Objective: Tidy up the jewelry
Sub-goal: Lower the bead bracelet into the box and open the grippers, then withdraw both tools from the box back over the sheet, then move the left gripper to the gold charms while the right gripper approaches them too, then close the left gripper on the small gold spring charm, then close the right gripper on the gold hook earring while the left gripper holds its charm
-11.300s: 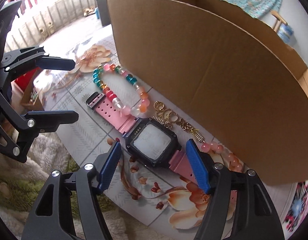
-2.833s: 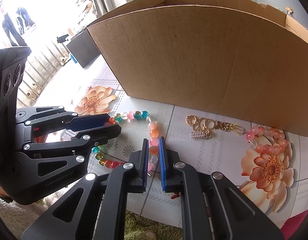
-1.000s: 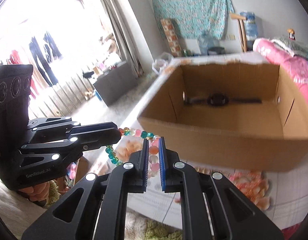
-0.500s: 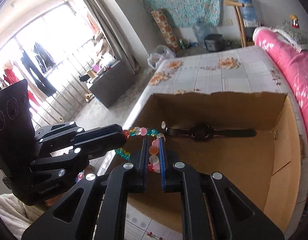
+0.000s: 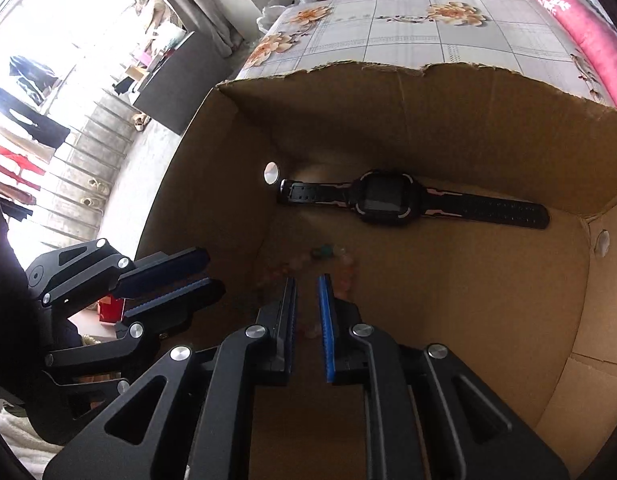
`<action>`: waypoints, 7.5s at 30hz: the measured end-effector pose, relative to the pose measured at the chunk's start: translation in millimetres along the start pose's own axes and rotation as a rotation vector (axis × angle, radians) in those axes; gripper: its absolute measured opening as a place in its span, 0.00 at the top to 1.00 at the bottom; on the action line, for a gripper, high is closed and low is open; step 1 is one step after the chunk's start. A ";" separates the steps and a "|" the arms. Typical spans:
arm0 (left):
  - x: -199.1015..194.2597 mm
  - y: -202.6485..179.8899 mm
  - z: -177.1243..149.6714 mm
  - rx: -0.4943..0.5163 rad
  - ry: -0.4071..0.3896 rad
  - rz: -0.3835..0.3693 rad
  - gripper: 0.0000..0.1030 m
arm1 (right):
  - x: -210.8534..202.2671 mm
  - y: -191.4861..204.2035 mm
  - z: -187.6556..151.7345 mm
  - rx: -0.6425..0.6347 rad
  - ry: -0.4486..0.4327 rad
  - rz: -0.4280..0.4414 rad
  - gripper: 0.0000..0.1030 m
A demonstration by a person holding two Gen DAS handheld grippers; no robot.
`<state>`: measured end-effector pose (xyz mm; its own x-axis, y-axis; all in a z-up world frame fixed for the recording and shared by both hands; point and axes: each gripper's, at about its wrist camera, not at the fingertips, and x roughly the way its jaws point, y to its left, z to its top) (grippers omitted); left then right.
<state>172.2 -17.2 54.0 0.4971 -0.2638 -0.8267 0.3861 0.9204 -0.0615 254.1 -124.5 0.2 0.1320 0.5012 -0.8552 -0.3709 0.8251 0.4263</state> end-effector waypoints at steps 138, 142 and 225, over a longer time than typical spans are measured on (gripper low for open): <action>0.1 -57.6 -163.4 0.068 0.017 -0.310 0.85 | -47.8 -51.1 -207.3 0.098 -0.299 -0.037 0.93; -8.8 -54.1 -160.2 0.063 -0.013 -0.285 0.85 | -53.5 -52.4 -217.6 0.096 -0.305 -0.080 0.91; 2.3 -6.0 -157.2 -0.138 -0.037 -0.147 0.96 | 28.1 51.8 -169.7 -0.421 -0.101 -0.181 0.89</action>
<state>48.8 22.0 -35.4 0.4726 -0.4067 -0.7818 0.3477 0.9012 -0.2587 82.6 -112.0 -51.8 0.3095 0.3992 -0.8630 -0.6720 0.7340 0.0986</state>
